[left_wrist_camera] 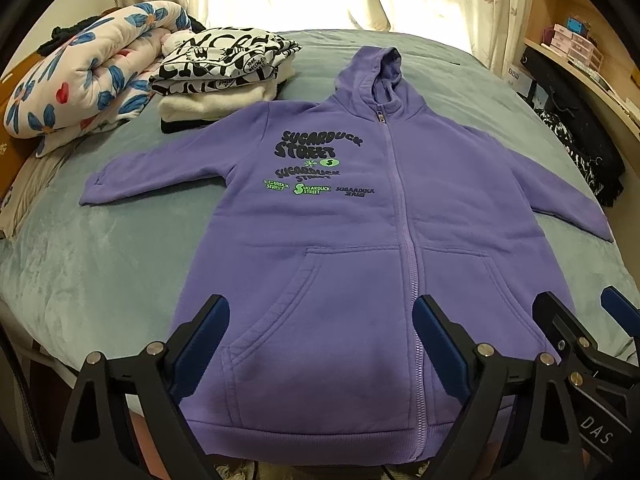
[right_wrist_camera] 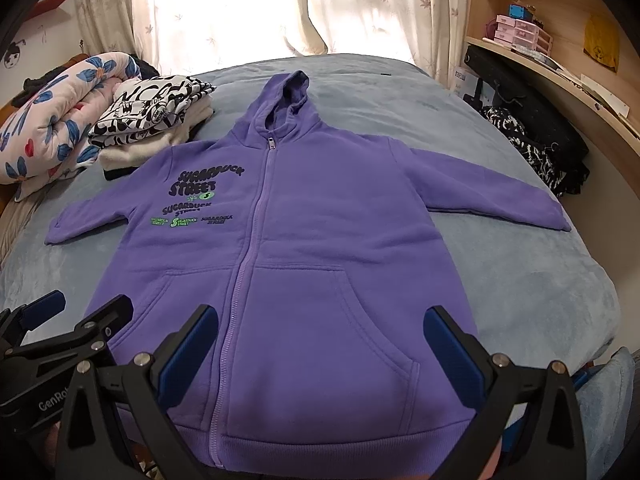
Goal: Fold large clothes
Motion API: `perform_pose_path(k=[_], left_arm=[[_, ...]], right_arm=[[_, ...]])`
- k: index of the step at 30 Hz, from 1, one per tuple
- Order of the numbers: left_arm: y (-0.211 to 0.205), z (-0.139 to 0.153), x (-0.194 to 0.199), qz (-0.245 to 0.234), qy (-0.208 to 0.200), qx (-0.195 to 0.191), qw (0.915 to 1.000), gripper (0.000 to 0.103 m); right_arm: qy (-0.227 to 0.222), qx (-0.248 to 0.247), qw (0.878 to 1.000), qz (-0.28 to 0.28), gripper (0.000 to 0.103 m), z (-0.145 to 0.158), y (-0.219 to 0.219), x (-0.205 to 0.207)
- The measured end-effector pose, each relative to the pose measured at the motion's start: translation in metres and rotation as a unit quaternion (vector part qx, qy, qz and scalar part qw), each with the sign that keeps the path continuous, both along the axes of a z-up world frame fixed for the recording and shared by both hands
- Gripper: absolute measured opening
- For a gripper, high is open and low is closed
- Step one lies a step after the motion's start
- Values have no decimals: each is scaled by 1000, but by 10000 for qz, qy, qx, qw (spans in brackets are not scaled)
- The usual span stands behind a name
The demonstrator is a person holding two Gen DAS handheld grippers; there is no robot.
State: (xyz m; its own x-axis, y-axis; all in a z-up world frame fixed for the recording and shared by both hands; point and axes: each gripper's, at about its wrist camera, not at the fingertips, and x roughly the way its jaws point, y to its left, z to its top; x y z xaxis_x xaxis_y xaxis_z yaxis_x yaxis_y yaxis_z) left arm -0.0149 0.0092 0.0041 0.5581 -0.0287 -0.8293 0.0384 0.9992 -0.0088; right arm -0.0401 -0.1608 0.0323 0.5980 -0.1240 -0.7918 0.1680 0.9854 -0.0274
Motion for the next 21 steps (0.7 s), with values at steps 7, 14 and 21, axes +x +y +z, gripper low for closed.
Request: perform_pose_path(k=[7,14,21], left_arm=[[0,1,0,-19,45,119,9999,91],[-4,0,0,-34,123,303,9995,91],[-3,-6,3,-67,261,126,9996,91]], right_arm=[[32,-28,10000,-6,103,0,1,0],[84,-93,9999,-22,103,-1,1,-2],[96,-114,9999,-61,103,-1,-2,-3]])
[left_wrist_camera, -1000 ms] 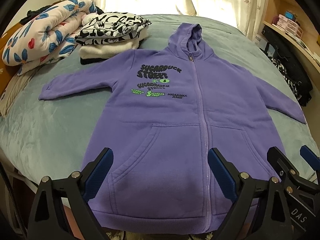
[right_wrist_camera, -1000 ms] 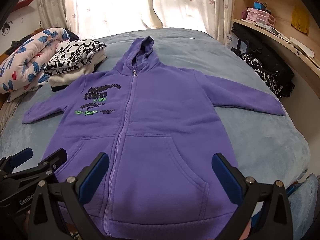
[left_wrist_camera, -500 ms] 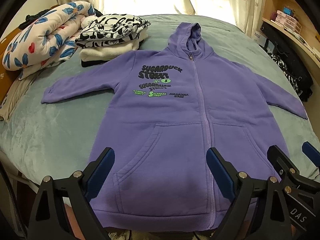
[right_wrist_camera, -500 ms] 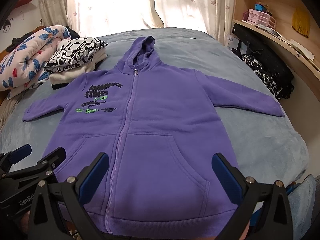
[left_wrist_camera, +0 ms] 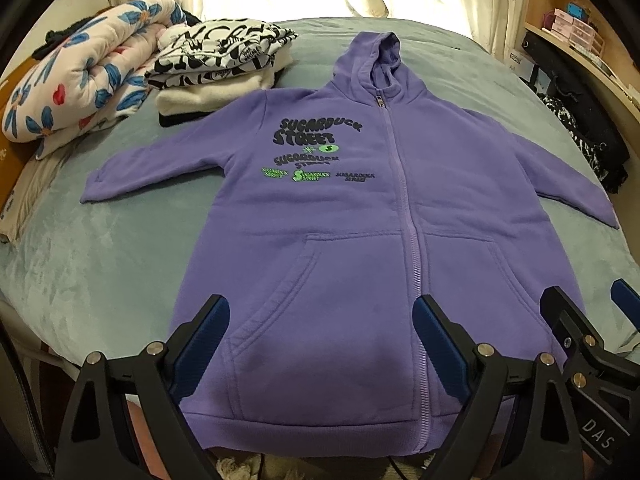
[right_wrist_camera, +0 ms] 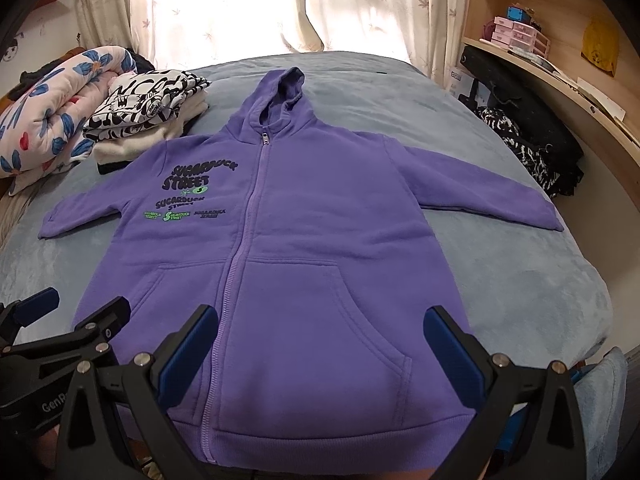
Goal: Fold large clothes
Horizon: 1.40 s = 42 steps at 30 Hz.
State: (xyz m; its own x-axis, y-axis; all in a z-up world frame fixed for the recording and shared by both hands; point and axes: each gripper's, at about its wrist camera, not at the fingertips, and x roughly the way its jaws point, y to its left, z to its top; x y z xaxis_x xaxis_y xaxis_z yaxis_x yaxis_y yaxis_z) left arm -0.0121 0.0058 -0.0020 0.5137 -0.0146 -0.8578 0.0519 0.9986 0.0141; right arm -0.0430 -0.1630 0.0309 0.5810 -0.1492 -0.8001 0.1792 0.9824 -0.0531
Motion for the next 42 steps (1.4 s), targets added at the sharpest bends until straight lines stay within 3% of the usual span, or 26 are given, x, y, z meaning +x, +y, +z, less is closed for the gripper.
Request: perform_pose_path(k=[16,33,42], left_arm=[[-11,-3,-1,-167,158,-154,9996,92],[-39,14,-1,-508,-150,25,9986,92],[-60,37,18,-656,-427,-454,9959,92]], right_arm=[[-20,78,9999,-107,103,-1,-13,-6],[-221,148,9994,-232,103,4,-36,-9],[-463,129,9982,-371,103,17,-63,-3]])
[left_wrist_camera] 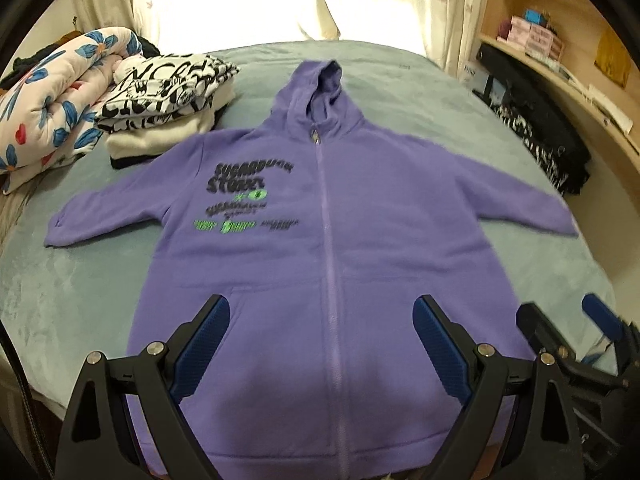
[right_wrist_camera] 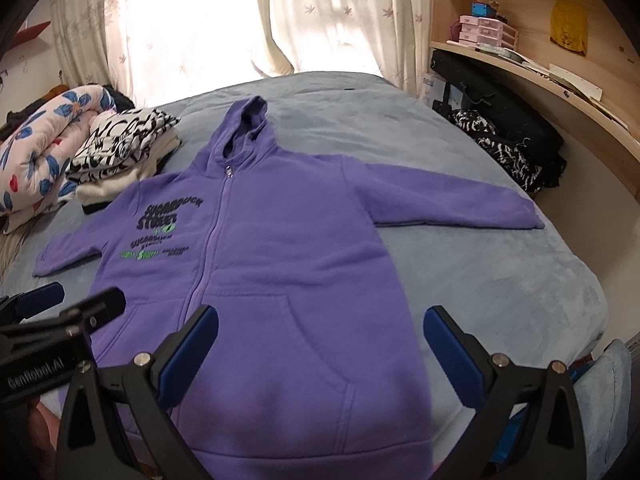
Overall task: Fold large clothes
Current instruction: 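Move the right tool to the sleeve cuff and grasp it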
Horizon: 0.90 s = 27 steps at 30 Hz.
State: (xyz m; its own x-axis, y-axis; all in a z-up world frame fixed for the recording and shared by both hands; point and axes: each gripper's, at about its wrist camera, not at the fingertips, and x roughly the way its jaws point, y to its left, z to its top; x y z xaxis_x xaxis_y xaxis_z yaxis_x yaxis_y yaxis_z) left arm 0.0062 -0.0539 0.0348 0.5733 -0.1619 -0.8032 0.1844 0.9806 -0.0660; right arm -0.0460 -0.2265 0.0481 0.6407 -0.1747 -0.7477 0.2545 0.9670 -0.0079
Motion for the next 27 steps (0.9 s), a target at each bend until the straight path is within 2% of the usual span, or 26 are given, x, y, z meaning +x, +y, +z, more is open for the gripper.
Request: perform_pose_path(k=[3,6,8,16,22,25,27], left_arm=[[-13,5,12,-172,16,-174,9997,92],[-27,9,36,-292,334,-556,9975,92],[-38,12,51,-328,437,-623,9966,92],[-88,32,99,-424,-7,-738,9964,92],[-134,31,134,-663,-406,-1087,9910,92],[-163,18,153,-660,-526,-794,9933,92],[-176,8,162,-787,-431,-784,9929,92]], right_arm=[[-69,44,10000,8,103,6,-13,6],[-162,48,9998,-67,103,15,-32,15],[-196,27,9996,-188,103,20,-52,23],[-215,-287,9950,-930,103,38,-156,54],[-107,299,9883,-1492,103,31,-254,77],[3,744,9818,-1750,103,13,-301,87],[143,1092,9739,-1985,103,-6,-331,91]])
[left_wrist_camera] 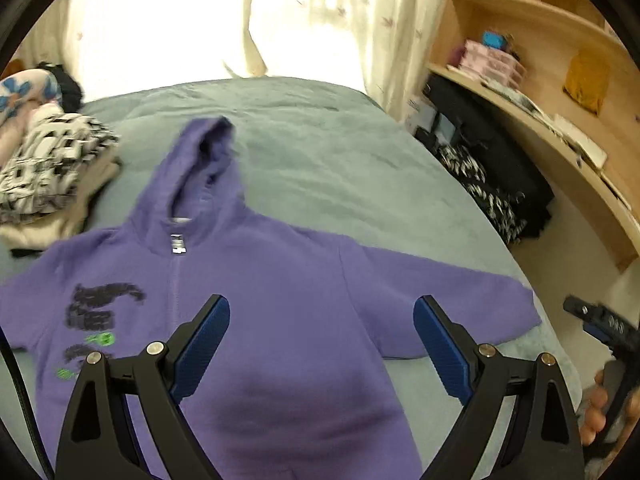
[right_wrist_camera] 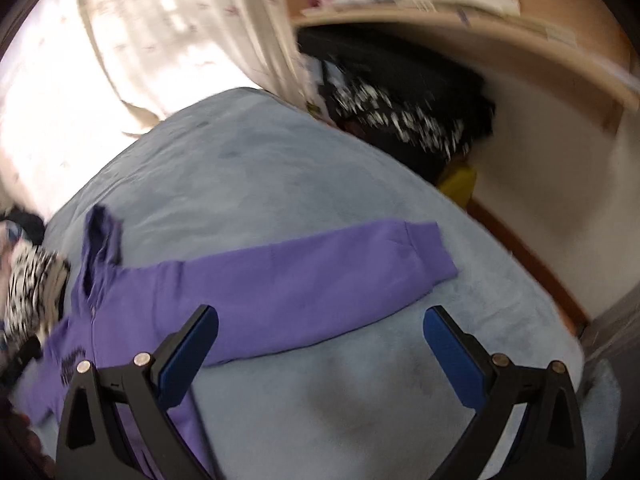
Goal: Fold large clothes
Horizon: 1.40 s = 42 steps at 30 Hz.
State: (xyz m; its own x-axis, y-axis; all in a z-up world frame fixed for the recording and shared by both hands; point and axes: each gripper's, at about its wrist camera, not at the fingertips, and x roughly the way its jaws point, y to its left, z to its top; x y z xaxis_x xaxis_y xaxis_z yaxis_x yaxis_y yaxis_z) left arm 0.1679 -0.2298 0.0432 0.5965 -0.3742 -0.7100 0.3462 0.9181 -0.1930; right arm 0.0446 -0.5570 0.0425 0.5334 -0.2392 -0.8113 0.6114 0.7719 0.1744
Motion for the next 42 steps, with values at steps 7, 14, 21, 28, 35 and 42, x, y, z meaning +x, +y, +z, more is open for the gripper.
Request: perform_pose_path(k=[7,14,21,28,35,42], left_arm=[[-35,-52,18,53,377,320,9988,92],[-41,-67,18,174,246,535,9981,84],[-46,-72,17,-19,280,861,9959,73],[-32,-63,16,-90,433,714,9965,72],[16,-44,10,220,193,634,9976,72],[91,-89,30,640,1039,581,9908,72]], right_arm=[[177,1349,9877,-765,97,-78,-69,0],[23,1974,9727,-1218,86,-123,-98,2],[257,1643,9783,-1236,26,-131,-105,29],[-440,631,9966,-290,11,-56,-38,46],[-1075,193,9772,1820,10,13,118,80],[11,-367,9540,2974,40,-54,254,117]])
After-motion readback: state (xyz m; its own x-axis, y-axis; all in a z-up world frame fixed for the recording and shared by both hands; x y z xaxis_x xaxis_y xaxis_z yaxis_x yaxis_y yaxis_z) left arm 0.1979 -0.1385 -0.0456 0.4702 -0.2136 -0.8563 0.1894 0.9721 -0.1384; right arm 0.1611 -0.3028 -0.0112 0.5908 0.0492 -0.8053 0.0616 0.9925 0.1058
